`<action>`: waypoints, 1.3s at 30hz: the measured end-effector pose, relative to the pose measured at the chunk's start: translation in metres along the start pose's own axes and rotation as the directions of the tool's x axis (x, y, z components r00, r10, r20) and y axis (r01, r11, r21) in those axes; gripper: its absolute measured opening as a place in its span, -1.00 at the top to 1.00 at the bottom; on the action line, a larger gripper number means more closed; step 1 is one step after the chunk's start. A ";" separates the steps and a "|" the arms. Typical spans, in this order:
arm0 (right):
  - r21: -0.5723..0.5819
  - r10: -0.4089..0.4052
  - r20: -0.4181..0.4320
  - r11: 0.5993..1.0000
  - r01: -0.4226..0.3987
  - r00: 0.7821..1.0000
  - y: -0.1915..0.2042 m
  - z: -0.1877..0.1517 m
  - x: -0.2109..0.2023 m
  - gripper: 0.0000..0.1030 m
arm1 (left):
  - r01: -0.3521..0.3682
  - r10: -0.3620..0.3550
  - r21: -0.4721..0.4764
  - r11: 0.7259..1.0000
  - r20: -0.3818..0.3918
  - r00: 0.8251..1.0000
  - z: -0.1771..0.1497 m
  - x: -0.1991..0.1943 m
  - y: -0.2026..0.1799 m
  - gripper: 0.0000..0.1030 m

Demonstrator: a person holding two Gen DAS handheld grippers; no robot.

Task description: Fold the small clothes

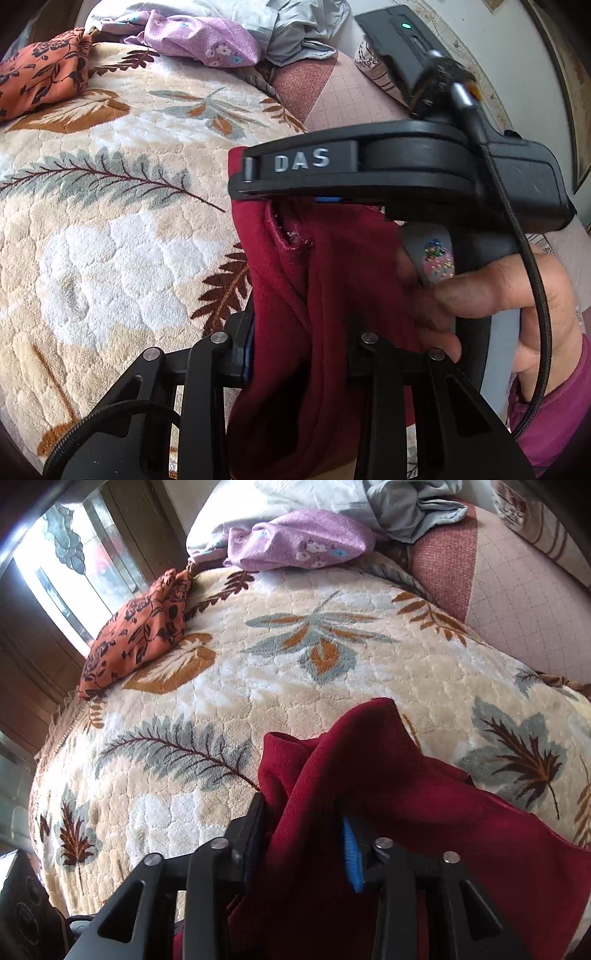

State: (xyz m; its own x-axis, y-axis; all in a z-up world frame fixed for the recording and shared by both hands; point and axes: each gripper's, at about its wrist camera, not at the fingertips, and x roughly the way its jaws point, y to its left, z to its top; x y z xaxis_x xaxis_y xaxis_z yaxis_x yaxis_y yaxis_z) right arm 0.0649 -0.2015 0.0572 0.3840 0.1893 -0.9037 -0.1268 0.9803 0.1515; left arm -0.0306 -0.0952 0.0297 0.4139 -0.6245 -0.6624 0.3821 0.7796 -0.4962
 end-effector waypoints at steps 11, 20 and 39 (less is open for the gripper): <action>0.021 -0.036 0.040 0.999 0.035 0.999 -0.007 -0.005 0.004 0.48 | -0.023 0.023 0.014 1.000 -0.007 1.000 -0.003 -0.004 -0.006 0.39; 0.128 0.095 0.246 0.983 -0.130 0.965 -0.049 -0.039 -0.088 0.62 | 0.011 -0.019 0.161 0.987 0.048 0.999 -0.012 -0.031 -0.073 0.47; 0.322 -0.003 0.363 0.939 -0.122 0.932 -0.189 -0.133 -0.202 0.67 | 0.114 -0.091 0.389 0.914 -0.079 0.993 -0.050 0.032 -0.246 0.48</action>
State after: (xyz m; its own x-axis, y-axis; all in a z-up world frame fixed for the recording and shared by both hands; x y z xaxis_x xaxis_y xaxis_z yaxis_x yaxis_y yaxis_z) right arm -0.1102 -0.4323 0.1583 0.6901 0.1935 -0.6973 0.1290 0.9153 0.3816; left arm -0.1530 -0.3040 0.1023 0.3113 -0.6869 -0.6567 0.7181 0.6226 -0.3108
